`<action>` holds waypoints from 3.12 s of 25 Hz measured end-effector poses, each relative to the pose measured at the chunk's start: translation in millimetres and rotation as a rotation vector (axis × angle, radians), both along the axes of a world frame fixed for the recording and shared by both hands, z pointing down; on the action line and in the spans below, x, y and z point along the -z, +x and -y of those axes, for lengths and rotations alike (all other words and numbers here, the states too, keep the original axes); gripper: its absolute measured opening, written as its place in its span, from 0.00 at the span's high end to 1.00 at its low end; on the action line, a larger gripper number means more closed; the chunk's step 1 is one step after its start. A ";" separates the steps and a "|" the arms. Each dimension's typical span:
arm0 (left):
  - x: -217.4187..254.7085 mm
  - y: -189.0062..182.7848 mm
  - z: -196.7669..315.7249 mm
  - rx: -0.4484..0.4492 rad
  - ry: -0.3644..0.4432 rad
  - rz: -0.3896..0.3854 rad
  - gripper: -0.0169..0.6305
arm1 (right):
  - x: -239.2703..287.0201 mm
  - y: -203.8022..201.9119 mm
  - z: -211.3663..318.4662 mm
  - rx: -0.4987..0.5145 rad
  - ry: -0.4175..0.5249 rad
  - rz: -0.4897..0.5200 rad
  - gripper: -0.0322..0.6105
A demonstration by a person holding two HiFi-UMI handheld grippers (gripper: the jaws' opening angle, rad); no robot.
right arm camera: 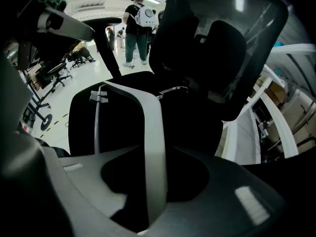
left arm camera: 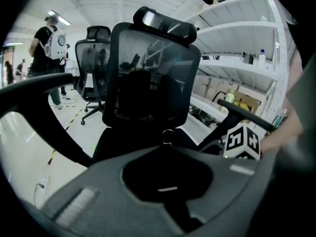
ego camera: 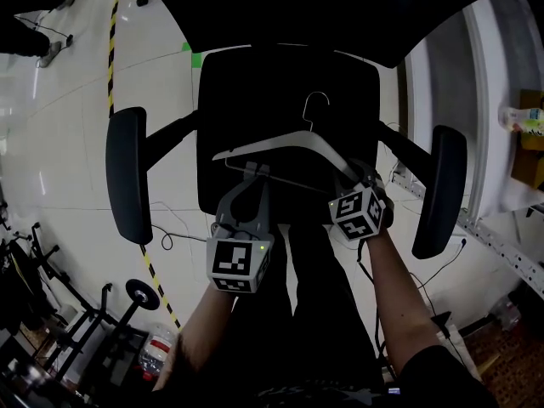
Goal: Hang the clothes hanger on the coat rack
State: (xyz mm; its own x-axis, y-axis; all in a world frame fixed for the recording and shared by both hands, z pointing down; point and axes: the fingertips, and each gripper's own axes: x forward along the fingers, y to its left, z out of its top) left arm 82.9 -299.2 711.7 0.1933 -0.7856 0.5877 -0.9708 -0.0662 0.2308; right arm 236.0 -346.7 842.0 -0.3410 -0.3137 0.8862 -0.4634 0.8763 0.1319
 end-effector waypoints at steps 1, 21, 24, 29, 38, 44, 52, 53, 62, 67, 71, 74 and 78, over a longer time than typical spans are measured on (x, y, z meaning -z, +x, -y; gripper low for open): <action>3.5 -1.1 0.4 0.004 0.007 0.002 0.97 | 5.0 0.4 1.8 -0.018 0.004 0.011 0.76; 169.7 -23.3 3.9 0.110 0.255 0.079 0.97 | 192.1 -17.2 5.9 -0.143 0.083 0.299 0.76; 191.3 -27.3 1.4 0.146 0.288 0.095 0.97 | 216.9 -19.5 6.2 -0.120 0.072 0.347 0.76; 214.9 -27.5 -9.3 0.206 0.303 0.093 0.97 | 246.4 -17.2 13.0 -0.046 0.081 0.386 0.76; 228.1 -56.4 -52.1 0.346 0.301 0.170 0.97 | 288.0 -51.9 17.8 0.168 0.151 0.445 0.76; 253.5 -94.4 -72.8 0.430 0.313 0.213 0.97 | 301.6 -88.6 15.9 0.231 0.133 0.500 0.76; 283.1 -143.0 -114.6 0.570 0.382 0.283 0.97 | 330.8 -153.5 -1.9 0.383 0.179 0.553 0.76; 290.9 -150.1 -121.2 0.586 0.397 0.293 0.97 | 338.6 -167.1 -4.6 0.407 0.189 0.572 0.76; 361.8 -228.7 -238.8 0.786 0.472 0.422 0.97 | 415.7 -309.4 -91.6 0.706 0.256 0.706 0.76; 366.8 -281.1 -325.5 0.943 0.433 0.491 0.97 | 432.1 -390.3 -172.9 0.857 0.205 0.764 0.76; 379.5 -316.5 -380.2 1.036 0.460 0.519 0.97 | 440.9 -447.7 -229.6 0.955 0.198 0.798 0.76; 381.6 -343.6 -425.6 1.101 0.443 0.546 0.97 | 442.3 -487.7 -277.0 1.030 0.178 0.823 0.76; 394.8 -370.1 -480.6 1.180 0.443 0.540 0.97 | 453.1 -533.1 -344.5 1.130 0.144 0.848 0.76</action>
State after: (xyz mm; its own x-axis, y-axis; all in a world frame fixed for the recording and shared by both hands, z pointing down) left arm -287.3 181.4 316.9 -0.8859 -0.4626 0.0349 -0.4632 0.8861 -0.0140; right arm -297.0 -2.2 388.9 -0.8687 0.4126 0.2742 0.4838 0.8254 0.2908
